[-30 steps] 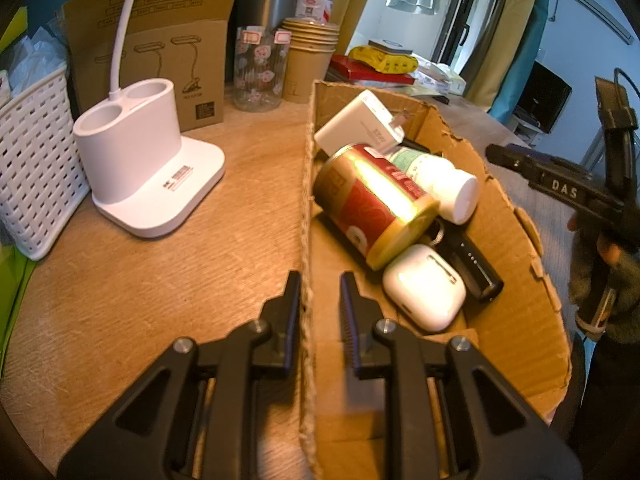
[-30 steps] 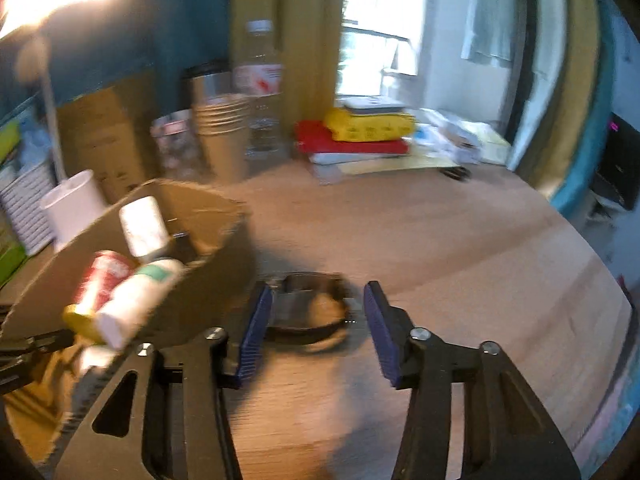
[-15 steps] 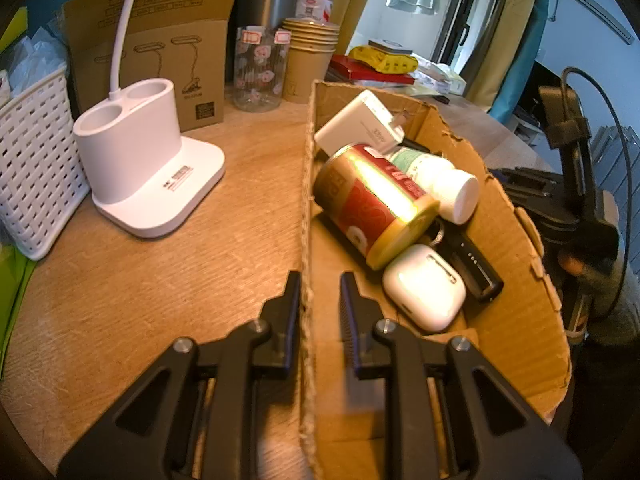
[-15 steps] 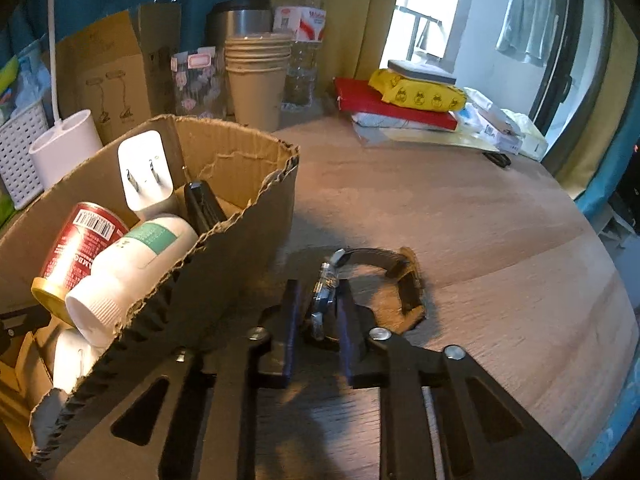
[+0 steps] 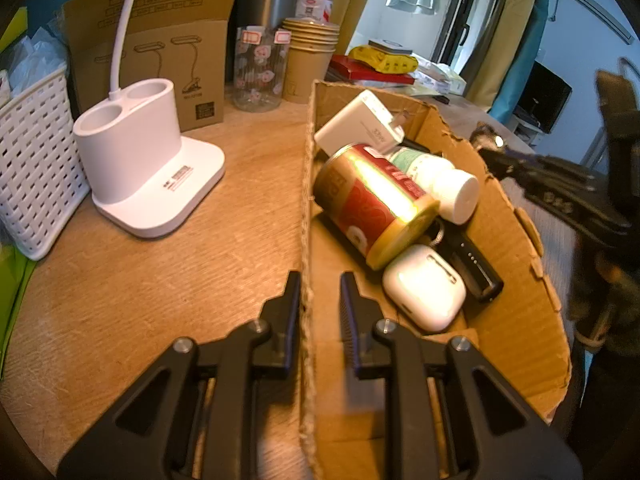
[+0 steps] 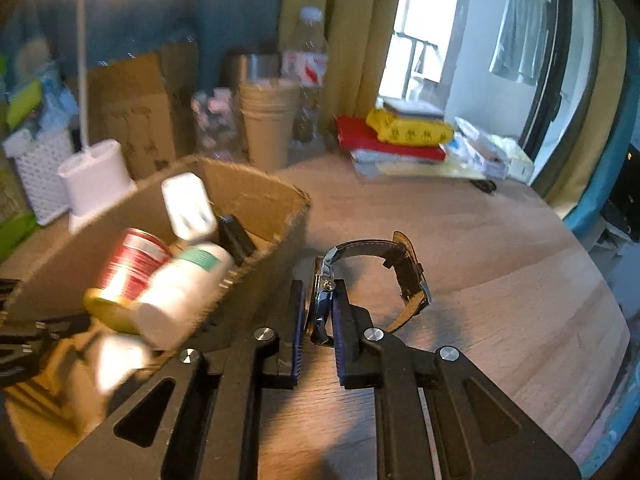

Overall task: Organize rigid objects
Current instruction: 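Lift the wristwatch with the right gripper over the box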

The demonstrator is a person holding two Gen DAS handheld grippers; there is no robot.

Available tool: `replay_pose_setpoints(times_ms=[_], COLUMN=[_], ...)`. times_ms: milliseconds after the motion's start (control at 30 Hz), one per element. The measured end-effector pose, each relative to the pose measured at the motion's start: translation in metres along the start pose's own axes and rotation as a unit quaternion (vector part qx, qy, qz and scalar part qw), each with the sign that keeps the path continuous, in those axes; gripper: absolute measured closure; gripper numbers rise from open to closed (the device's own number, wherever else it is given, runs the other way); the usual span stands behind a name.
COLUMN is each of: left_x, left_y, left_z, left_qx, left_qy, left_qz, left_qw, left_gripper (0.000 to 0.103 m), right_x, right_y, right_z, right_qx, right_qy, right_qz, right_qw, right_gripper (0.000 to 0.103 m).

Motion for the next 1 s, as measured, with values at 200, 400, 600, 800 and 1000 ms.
replay_pose_setpoints(times_ms=[200, 400, 600, 800, 1000], left_x=[0.0, 0.0, 0.0, 0.0, 0.0], left_y=[0.0, 0.0, 0.0, 0.0, 0.0], left_z=[0.0, 0.0, 0.0, 0.0, 0.0], left_qx=[0.0, 0.0, 0.0, 0.0, 0.0], left_qy=[0.0, 0.0, 0.0, 0.0, 0.0], left_qz=[0.0, 0.0, 0.0, 0.0, 0.0], left_qw=[1.0, 1.0, 1.0, 1.0, 1.0], left_gripper=[0.082, 0.082, 0.082, 0.083, 0.083], right_x=[-0.031, -0.053, -0.06, -0.06, -0.06], right_y=[-0.023, -0.045, -0.061, -0.075, -0.087], right_z=[-0.007, -0.01, -0.007, -0.005, -0.001], right_qx=[-0.032, -0.048, -0.057, -0.064, -0.071], right_qy=[0.032, 0.05, 0.052, 0.049, 0.045], right_qz=[0.001, -0.015, -0.034, -0.059, -0.077], right_qw=[0.999, 0.997, 0.996, 0.995, 0.993], right_gripper=[0.089, 0.089, 0.089, 0.089, 0.089])
Point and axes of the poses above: each gripper's, at about its wrist camera, not at the fingertips, and x roughly the way its jaws point, y to its right, z to its underside, the point moved 1 cm from there along x, roughly the way its jaws point, and after that the axes turned 7 degrees about z, right-handed, at the moved point
